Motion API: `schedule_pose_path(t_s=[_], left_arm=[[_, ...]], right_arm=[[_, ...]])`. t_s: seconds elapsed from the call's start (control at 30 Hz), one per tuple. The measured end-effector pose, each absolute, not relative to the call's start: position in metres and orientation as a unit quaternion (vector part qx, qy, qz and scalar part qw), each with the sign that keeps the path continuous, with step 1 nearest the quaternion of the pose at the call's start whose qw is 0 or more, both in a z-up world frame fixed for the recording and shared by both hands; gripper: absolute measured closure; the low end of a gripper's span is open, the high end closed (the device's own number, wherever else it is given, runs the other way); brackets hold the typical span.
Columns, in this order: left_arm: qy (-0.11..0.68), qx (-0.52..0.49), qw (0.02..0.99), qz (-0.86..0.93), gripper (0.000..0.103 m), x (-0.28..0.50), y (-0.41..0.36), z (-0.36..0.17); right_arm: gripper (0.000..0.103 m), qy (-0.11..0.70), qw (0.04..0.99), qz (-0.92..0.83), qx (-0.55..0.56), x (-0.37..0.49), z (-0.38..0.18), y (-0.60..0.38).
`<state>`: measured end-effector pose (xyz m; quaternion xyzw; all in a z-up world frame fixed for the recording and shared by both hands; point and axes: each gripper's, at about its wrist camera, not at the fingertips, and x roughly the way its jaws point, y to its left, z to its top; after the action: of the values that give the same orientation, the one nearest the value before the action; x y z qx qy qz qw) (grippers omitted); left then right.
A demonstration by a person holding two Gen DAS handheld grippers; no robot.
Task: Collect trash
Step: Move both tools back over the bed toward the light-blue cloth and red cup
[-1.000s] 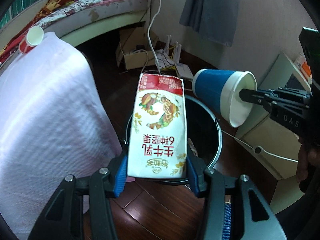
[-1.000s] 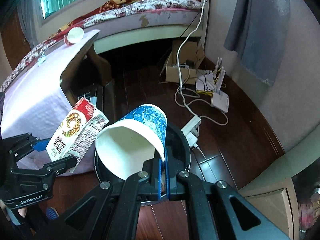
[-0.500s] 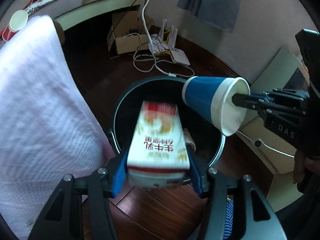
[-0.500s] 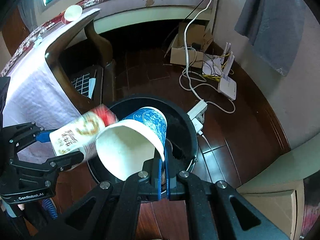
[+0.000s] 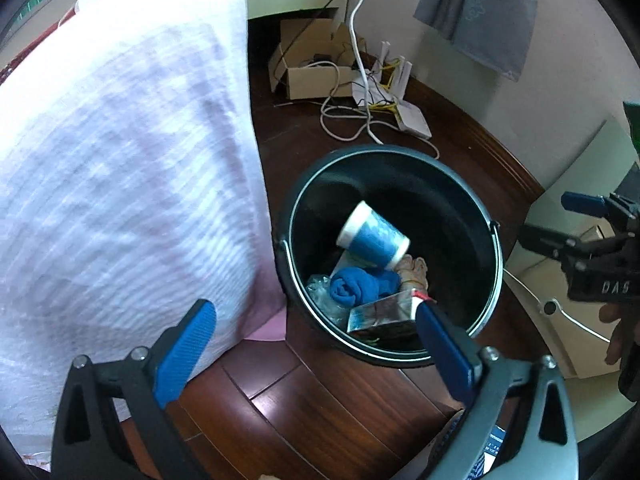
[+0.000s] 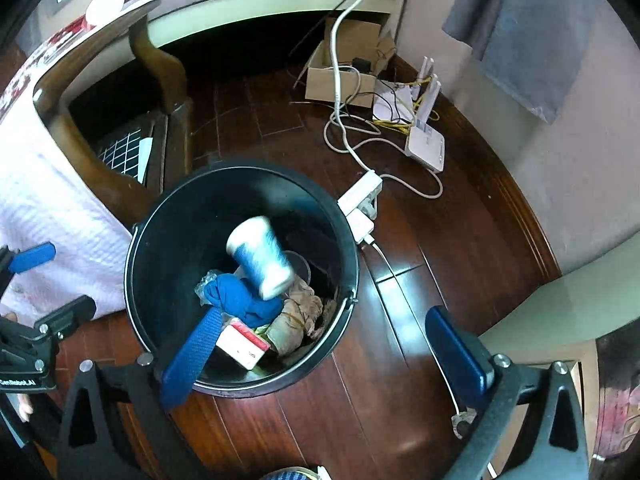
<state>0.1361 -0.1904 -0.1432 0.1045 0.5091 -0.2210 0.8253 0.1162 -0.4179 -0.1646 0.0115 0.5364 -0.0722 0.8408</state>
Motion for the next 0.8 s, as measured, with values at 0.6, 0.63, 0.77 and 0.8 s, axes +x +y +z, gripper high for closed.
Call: schedule_pose_path(t_s=[0.6, 0.63, 0.77, 0.8], left_arm=[[0.481, 0.108, 0.846, -0.206, 0.001, 0.124, -0.174, -0.118], [0.477, 0.106, 0.848, -0.205, 0.001, 0.122, -0.171, -0.113], [0.467, 0.104, 0.854, -0.202, 0.001, 0.116, -0.161, -0.101], [0.466, 0.104, 0.855, -0.202, 0.001, 0.115, -0.158, -0.099]], right_arm=[[0.0, 0.508, 0.86, -0.053, 0.006, 0.11, -0.137, -0.398], [0.0, 0.505, 0.862, -0.052, 0.004, 0.109, -0.134, -0.395], [0.0, 0.487, 0.873, -0.041, 0.0, 0.103, -0.116, -0.384], [0.0, 0.483, 0.875, -0.038, -0.002, 0.101, -0.112, -0.381]])
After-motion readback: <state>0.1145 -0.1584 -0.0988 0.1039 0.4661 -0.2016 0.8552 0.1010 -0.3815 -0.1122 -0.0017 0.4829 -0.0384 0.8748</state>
